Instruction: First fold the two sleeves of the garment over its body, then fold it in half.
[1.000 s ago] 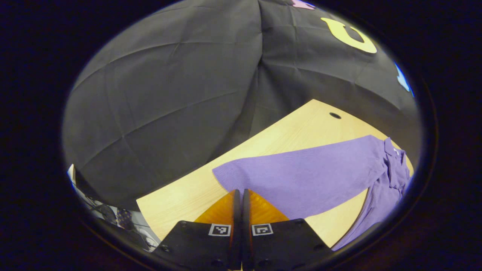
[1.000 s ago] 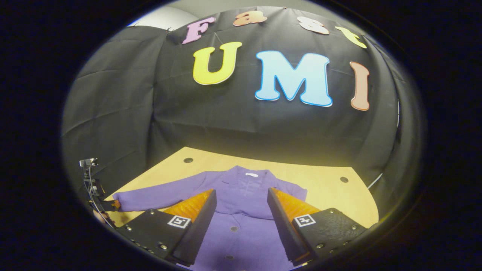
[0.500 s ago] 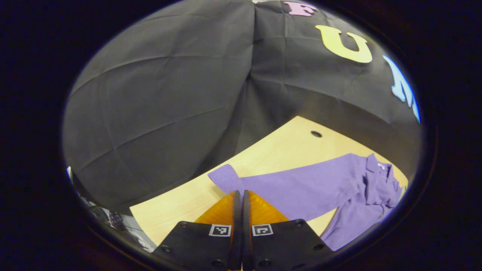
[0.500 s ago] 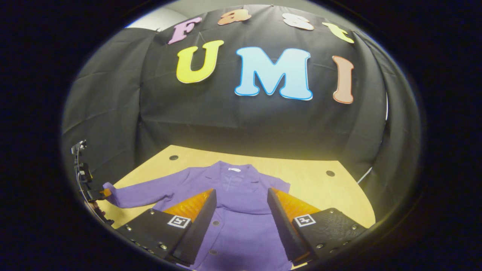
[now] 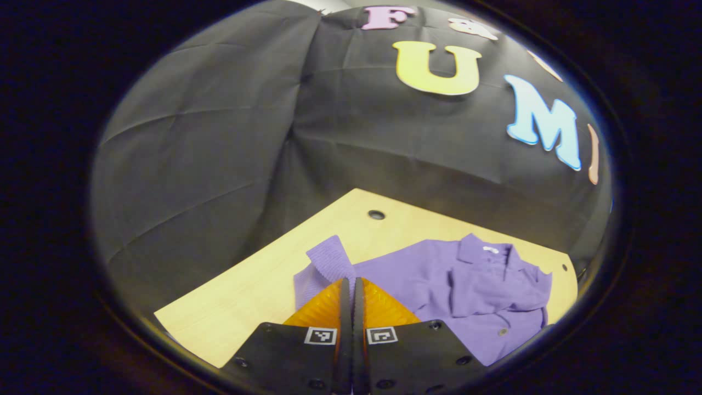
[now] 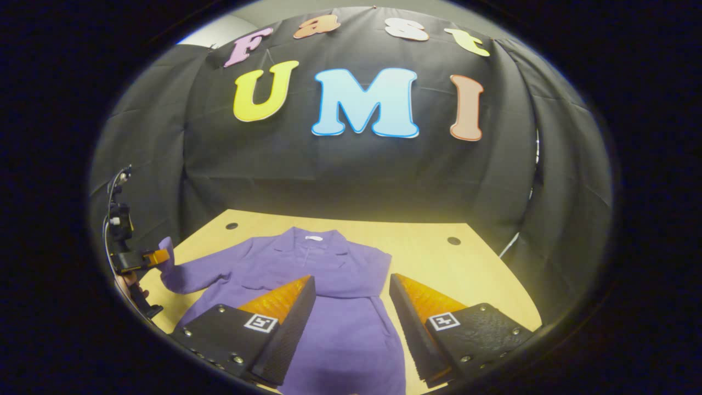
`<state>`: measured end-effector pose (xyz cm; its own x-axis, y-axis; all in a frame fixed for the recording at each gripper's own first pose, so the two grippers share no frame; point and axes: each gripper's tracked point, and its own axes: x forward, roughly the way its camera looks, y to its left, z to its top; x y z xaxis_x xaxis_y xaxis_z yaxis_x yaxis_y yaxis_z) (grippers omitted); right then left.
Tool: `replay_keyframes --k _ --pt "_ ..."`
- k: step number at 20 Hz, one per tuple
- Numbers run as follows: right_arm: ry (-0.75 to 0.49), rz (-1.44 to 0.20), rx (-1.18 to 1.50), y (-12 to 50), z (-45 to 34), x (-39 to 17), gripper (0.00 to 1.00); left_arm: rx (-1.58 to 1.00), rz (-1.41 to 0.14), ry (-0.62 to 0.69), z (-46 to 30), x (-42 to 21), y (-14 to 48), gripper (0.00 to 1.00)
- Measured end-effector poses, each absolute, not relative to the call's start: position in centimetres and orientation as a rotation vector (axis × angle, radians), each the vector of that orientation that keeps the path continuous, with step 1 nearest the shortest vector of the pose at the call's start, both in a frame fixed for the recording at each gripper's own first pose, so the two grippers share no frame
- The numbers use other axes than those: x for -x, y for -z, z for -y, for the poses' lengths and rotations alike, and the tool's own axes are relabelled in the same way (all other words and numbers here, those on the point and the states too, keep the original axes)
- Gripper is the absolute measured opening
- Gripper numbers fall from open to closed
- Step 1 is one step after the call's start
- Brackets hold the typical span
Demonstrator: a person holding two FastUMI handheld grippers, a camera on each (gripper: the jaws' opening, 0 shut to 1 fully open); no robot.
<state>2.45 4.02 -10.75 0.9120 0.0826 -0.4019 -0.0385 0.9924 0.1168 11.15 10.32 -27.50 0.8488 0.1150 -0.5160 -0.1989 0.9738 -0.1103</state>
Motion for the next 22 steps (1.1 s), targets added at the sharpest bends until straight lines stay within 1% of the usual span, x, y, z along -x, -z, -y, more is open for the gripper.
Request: replay_keyframes --k 1,4,11,12,13,14,16,20,22 --pt "-0.051 -0.424 -0.113 10.9 -3.3 -2.0 0.82 0.162 -0.517 -0.126 -8.6 -12.0 26.6 0.06" --pt "-0.007 -0.434 -0.113 11.6 -1.2 -0.8 0.84 0.147 -0.489 0.006 -2.1 -13.9 24.9 0.06" --pt "0.078 -0.455 -0.132 12.6 3.2 1.7 0.84 0.078 -0.462 0.223 11.2 -16.4 23.1 0.06" --pt "0.087 -0.457 -0.133 12.7 3.7 1.9 0.82 0.063 -0.464 0.252 13.1 -16.5 23.1 0.06" --pt "0.098 -0.459 -0.133 12.7 4.3 2.2 0.82 0.048 -0.462 0.276 14.7 -16.8 23.1 0.06" --pt "0.111 -0.460 -0.133 13.0 4.7 2.6 0.84 0.041 -0.456 0.306 16.6 -17.0 22.9 0.06" --pt "0.132 -0.464 -0.136 13.3 5.3 3.5 0.84 0.019 -0.446 0.359 19.9 -17.0 22.8 0.06" --pt "0.159 -0.477 -0.148 13.9 6.7 4.2 0.83 -0.029 -0.453 0.436 25.4 -17.0 24.0 0.06" --pt "0.164 -0.487 -0.151 14.3 7.3 4.2 0.84 -0.051 -0.470 0.462 27.6 -17.0 25.2 0.06"
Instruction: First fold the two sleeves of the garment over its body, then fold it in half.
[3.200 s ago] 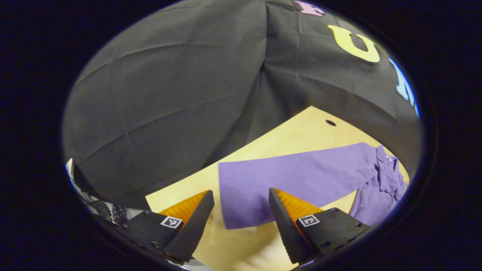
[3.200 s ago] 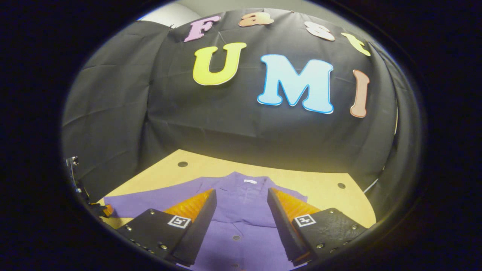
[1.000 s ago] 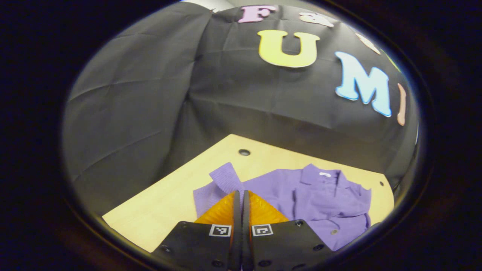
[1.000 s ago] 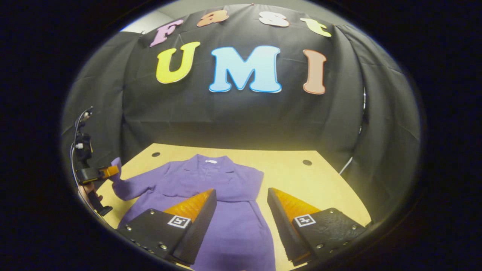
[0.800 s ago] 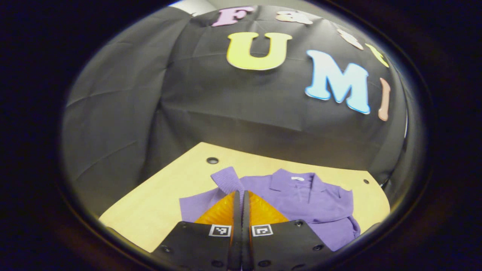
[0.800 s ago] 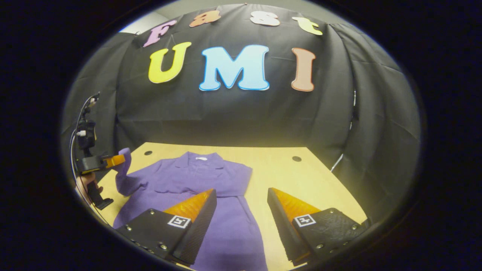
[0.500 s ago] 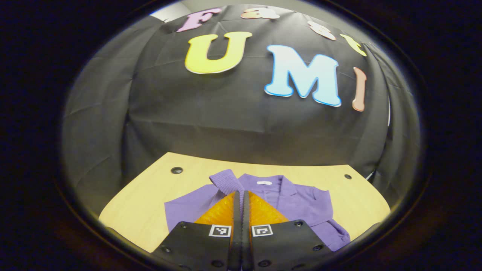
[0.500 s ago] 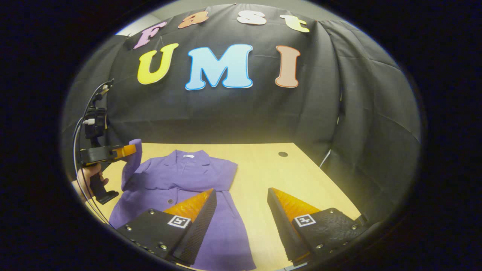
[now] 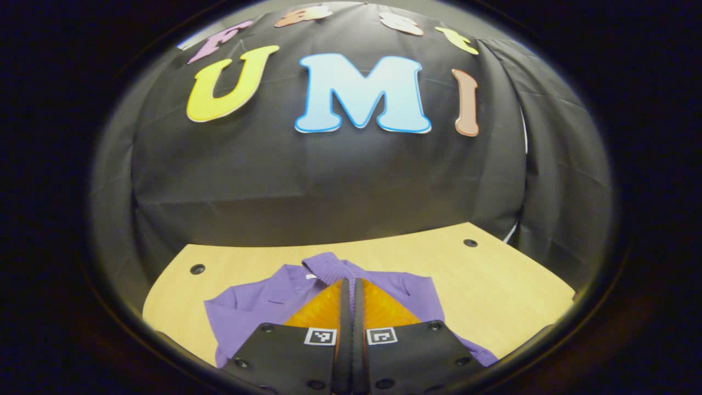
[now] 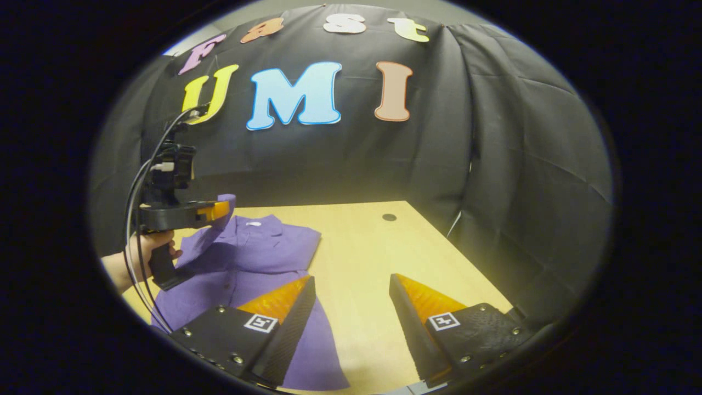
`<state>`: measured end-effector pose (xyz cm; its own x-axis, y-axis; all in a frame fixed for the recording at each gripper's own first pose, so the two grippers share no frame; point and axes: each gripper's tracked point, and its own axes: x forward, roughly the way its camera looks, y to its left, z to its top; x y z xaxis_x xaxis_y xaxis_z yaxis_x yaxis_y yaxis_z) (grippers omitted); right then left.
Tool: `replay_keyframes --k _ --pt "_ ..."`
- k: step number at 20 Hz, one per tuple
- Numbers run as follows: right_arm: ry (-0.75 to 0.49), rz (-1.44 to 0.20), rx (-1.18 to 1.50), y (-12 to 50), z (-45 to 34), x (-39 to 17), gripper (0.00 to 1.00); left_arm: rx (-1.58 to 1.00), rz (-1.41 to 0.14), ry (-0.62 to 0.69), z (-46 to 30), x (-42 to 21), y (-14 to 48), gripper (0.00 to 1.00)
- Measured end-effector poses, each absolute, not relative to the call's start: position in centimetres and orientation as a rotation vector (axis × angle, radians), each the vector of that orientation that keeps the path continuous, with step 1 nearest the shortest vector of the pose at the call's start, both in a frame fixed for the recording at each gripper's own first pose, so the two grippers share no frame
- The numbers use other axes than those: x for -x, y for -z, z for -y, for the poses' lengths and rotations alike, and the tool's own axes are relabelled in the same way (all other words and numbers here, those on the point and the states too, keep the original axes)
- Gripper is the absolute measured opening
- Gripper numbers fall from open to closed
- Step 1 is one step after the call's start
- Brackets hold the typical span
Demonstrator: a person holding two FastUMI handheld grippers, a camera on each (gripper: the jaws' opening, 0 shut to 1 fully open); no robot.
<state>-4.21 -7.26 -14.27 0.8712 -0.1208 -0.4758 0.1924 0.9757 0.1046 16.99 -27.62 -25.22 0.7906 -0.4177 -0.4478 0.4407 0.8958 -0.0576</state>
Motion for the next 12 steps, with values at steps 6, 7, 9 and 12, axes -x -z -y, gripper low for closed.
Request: replay_keyframes --k 6,7,9,12 --pt "0.157 -0.506 -0.147 14.5 8.1 3.3 0.84 -0.114 -0.527 0.530 34.9 -16.4 30.1 0.06" --pt "0.148 -0.511 -0.143 14.5 8.2 3.2 0.84 -0.130 -0.539 0.533 35.8 -16.3 31.1 0.06" --pt "0.128 -0.518 -0.129 14.5 8.4 3.0 0.84 -0.167 -0.565 0.525 37.1 -16.3 33.3 0.06" --pt "0.109 -0.524 -0.114 15.8 10.3 3.0 0.85 -0.186 -0.603 0.506 37.8 -15.7 35.8 0.06"
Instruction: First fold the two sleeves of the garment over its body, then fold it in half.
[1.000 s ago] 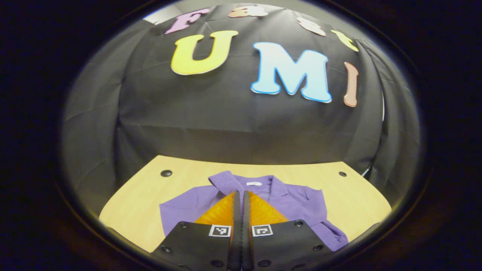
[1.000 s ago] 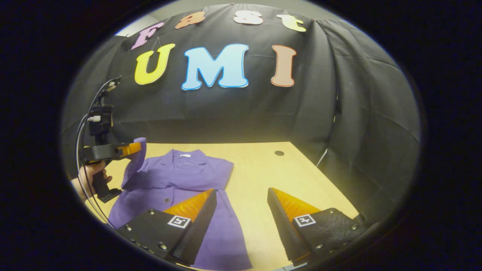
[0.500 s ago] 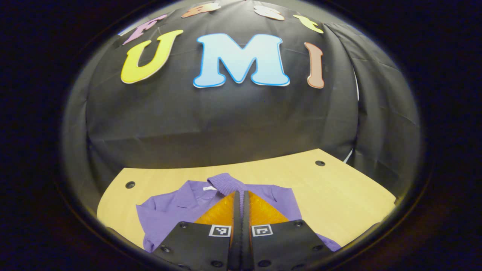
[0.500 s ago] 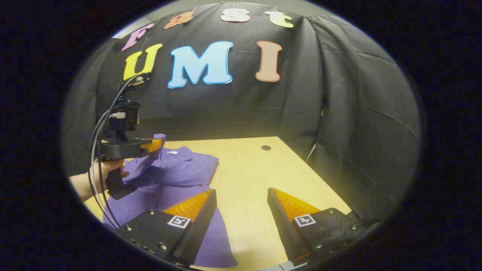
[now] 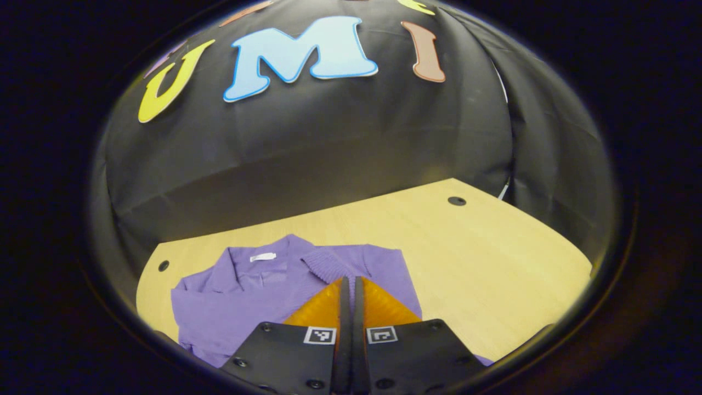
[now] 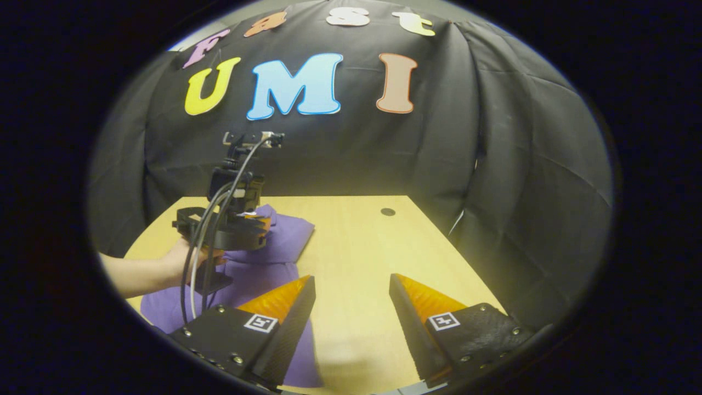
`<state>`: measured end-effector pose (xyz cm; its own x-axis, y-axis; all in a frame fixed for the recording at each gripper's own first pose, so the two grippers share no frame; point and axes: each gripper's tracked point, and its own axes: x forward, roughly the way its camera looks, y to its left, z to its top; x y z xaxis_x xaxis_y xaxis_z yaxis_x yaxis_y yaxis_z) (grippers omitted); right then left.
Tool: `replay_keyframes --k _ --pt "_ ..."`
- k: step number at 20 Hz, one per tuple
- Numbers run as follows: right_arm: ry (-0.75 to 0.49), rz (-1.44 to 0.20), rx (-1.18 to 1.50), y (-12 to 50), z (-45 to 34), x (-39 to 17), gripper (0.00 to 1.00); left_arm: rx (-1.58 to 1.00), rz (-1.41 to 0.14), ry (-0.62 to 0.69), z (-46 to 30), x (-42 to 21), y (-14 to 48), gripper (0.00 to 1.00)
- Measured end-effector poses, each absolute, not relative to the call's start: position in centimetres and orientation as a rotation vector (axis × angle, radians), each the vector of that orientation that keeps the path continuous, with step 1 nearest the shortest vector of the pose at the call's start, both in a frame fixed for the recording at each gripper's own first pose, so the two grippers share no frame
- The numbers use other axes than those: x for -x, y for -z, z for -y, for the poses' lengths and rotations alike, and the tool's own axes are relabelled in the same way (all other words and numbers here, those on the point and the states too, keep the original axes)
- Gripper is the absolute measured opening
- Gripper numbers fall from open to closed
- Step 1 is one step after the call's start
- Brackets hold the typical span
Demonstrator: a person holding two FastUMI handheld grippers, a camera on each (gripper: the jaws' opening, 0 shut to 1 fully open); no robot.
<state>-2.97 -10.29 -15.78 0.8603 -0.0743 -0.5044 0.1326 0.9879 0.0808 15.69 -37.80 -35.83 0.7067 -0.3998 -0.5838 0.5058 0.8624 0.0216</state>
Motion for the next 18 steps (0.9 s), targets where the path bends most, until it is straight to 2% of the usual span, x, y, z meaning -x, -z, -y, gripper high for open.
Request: replay_keyframes --k 5,8,10,11,12,13,15,16,17,18 --pt "0.090 -0.520 -0.115 16.2 11.4 2.4 0.83 -0.161 -0.640 0.475 38.5 -14.8 38.2 0.07" --pt "0.077 -0.519 -0.110 16.5 11.7 2.6 0.83 -0.131 -0.660 0.494 39.3 -14.1 38.6 0.12" --pt "0.060 -0.519 -0.103 16.7 11.7 2.7 0.83 -0.107 -0.657 0.514 40.0 -13.7 38.1 0.22" --pt "0.050 -0.517 -0.099 16.8 11.6 2.7 0.83 -0.105 -0.650 0.522 40.3 -13.5 37.8 0.41" --pt "0.038 -0.516 -0.097 16.9 11.5 2.7 0.83 -0.107 -0.638 0.529 40.5 -13.4 37.2 0.40" --pt "0.024 -0.517 -0.096 16.9 11.3 2.6 0.83 -0.110 -0.629 0.535 40.4 -13.2 36.8 0.43" --pt "0.001 -0.518 -0.091 17.1 11.1 2.5 0.85 -0.106 -0.613 0.543 40.3 -12.7 35.8 0.63" --pt "-0.007 -0.517 -0.090 17.1 10.8 2.4 0.83 -0.105 -0.602 0.541 40.1 -12.7 35.2 0.70" --pt "-0.012 -0.511 -0.088 17.0 10.8 2.3 0.85 -0.097 -0.596 0.541 39.7 -12.5 34.7 0.82" --pt "-0.012 -0.506 -0.083 16.9 10.7 2.3 0.85 -0.091 -0.594 0.539 39.2 -12.4 34.1 0.86"
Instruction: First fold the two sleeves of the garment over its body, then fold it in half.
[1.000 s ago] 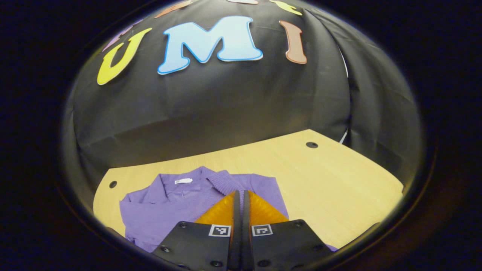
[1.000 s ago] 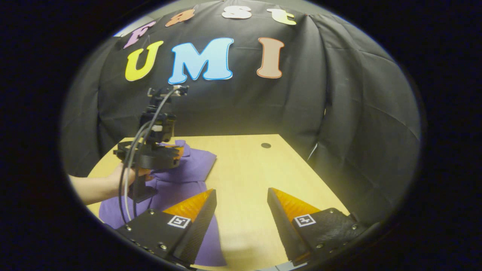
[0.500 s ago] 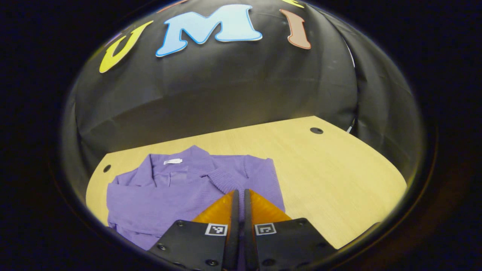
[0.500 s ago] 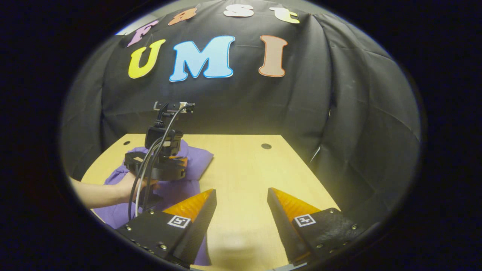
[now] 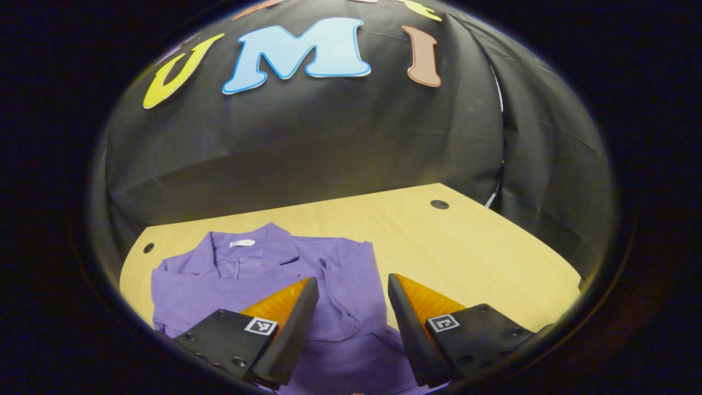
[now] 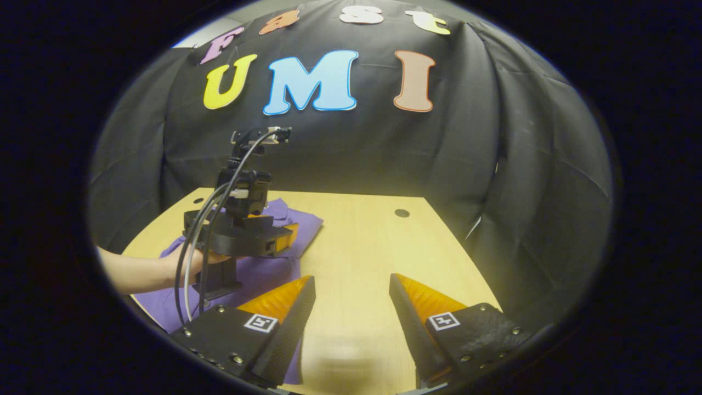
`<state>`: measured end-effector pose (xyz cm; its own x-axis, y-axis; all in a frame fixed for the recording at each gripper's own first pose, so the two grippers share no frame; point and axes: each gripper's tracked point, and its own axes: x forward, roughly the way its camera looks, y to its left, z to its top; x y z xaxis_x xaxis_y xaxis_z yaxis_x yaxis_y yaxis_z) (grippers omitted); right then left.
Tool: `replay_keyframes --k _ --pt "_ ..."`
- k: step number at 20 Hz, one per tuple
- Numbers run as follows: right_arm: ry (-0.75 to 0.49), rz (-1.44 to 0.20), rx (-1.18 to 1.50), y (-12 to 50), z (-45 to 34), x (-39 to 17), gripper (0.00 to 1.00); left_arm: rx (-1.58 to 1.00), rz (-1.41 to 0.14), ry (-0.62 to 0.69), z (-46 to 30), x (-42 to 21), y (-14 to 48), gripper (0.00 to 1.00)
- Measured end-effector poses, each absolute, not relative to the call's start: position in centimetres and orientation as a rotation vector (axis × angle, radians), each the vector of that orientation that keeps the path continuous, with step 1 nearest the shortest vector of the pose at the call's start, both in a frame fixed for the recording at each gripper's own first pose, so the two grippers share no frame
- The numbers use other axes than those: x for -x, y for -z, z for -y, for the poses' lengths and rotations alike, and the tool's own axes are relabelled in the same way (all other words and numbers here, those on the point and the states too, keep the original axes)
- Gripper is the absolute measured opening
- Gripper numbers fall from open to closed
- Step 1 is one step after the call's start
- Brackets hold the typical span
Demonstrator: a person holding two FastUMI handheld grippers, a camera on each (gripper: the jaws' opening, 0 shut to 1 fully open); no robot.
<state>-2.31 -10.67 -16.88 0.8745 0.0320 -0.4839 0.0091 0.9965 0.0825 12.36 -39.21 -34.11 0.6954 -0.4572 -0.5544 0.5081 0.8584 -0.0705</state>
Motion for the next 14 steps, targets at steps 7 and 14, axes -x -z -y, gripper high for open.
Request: replay_keyframes --k 7,14 --pt "0.019 -0.490 -0.105 16.8 7.7 2.5 0.84 -0.035 -0.586 0.510 31.1 -9.6 30.0 0.94" --pt "0.044 -0.577 -0.142 20.7 2.6 5.7 0.97 -0.047 -0.572 0.480 18.4 -4.0 28.5 0.95"
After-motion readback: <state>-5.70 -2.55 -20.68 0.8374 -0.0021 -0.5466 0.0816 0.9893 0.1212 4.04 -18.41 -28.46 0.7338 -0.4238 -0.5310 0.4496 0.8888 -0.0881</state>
